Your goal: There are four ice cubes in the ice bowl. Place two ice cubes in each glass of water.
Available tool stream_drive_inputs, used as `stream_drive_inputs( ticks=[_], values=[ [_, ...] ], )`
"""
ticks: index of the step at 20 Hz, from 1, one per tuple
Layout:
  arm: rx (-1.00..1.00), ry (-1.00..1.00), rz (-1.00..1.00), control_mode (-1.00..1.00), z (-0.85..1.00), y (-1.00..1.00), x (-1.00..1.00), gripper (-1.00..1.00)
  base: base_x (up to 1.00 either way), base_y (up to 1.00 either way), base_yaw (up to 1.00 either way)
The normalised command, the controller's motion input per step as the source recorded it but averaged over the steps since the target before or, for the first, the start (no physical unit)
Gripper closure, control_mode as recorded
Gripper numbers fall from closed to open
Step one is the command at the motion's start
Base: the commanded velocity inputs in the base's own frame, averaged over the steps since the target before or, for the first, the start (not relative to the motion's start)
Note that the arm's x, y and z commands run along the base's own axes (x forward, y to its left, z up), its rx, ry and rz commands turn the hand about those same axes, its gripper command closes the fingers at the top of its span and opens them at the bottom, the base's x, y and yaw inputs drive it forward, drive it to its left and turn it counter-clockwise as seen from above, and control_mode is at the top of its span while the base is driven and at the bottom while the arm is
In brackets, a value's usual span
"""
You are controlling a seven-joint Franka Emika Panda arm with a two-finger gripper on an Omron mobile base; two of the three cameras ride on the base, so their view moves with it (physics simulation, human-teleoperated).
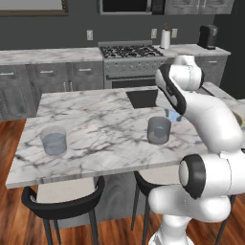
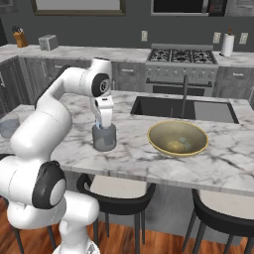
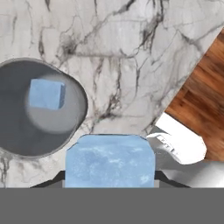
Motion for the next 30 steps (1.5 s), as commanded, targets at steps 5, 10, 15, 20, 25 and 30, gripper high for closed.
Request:
stream_drive_inputs(
  ticks=[5,10,15,20,25,30],
  values=[
    [0.0,0.0,0.0,-1.0,0.07,0.69,0.0,1.0,0.0,0.0,0.0],
    [0.0,0.0,0.0,-1.0,-0.01,0.07,0.23,1.0,0.0,0.0,0.0],
    [0.0,0.0,0.0,-1.0,0.0,0.0,0.34,1.0,0.0,0.0,0.0],
    [0.0,0.0,0.0,-1.0,0.0,-0.06,0.31,1.0,0.0,0.0,0.0],
    [0.0,0.0,0.0,-1.0,0.0,-0.35,0.24,1.0,0.0,0.0,0.0],
    [0.0,0.0,0.0,-1.0,0.0,-0.14,0.09,1.0,0.0,0.0,0.0]
  ],
)
